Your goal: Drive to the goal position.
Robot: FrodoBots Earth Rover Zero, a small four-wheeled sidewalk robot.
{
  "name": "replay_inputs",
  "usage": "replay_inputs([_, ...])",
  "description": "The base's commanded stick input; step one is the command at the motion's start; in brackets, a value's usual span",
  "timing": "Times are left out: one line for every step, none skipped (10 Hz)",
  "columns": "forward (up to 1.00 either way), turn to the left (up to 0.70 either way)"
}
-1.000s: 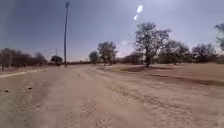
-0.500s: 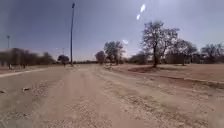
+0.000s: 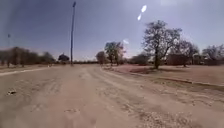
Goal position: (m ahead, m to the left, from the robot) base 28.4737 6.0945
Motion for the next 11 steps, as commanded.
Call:
replay_inputs([0.85, 0.00])
replay_inputs([0.85, 0.00])
replay_inputs([0.85, 0.00])
replay_inputs([0.85, 0.00])
replay_inputs([0.85, 0.00])
replay_inputs([0.85, 0.00])
replay_inputs([0.85, 0.00])
replay_inputs([0.85, 0.00])
replay_inputs([0.85, 0.00])
replay_inputs([0.85, 0.00])
replay_inputs([0.85, 0.34])
